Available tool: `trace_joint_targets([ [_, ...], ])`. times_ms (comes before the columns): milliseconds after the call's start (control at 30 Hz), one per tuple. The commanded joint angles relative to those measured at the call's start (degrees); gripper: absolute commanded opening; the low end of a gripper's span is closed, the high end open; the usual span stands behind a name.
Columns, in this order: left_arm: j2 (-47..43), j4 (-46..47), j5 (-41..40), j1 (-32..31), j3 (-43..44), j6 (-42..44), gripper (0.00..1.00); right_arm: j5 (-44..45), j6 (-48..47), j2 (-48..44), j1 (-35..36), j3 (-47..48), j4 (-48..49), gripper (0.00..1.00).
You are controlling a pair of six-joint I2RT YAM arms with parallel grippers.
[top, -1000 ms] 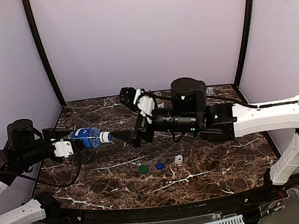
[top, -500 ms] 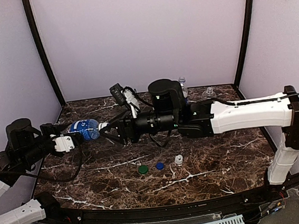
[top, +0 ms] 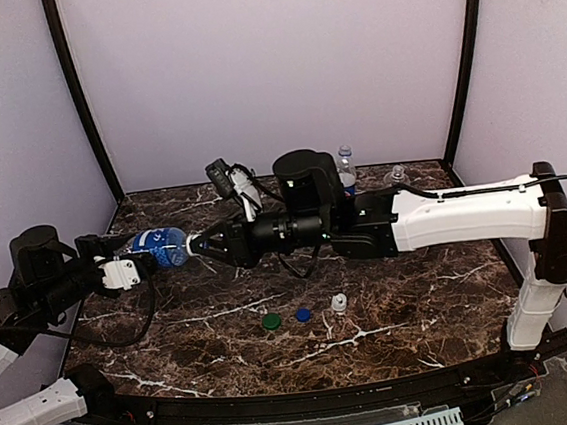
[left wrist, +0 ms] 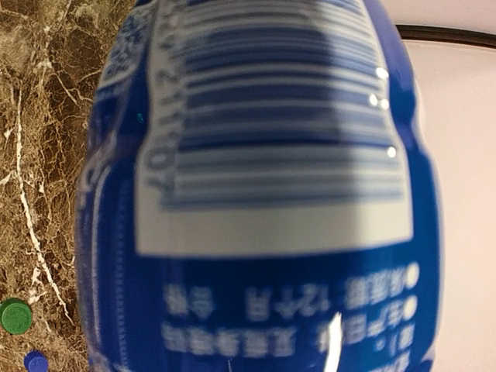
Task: Unscrew the bottle caps
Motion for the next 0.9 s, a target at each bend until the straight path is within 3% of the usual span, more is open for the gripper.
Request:
trace_joint_targets([
  [0,-0.48,-0.31,0.93,0.21,0.31,-0.82,0.3,-0.53,-2.26,0.18,-0.26,1.58,-0.51,0.0],
  [100,-0.35,-1.01,1.54,0.27,0.23,-3.47,0.3,-1.45,-7.36,-0.98,-0.1,1.13,-1.61,0.0],
  [200,-0.42,-3.46,3.18,0.36,0.03,-6.65,0.3,-1.41,-18.31,-2.77,1.23,-0.79,-2.82,0.0],
  [367,-2.25,-14.81,14.01,2.44,-0.92,-12.08,0.3,3.09,-53.59,-6.38,7.01,-6.26,-5.55,0.0],
  [467,-4.53,-21.33,20.55,4.77,-1.26,-15.09,0.29,13.9,-79.13,-6.85,11.19,-9.57,-5.72,0.0],
  [667,-9.26,-30.17,24.05,7.39,-2.6,-15.73,0.29,33.3,-108.41,-5.99,13.46,-15.38,8.43,0.0],
  [767,-11.05,-31.02,22.55,8.35,-3.41,-15.72,0.29,36.8,-121.13,-5.6,13.7,-19.75,20.48,0.0],
  [867,-12.1,-30.4,22.44,9.89,-4.29,-16.35,0.28,36.8,-126.15,-5.53,14.13,-21.5,26.67,0.0],
])
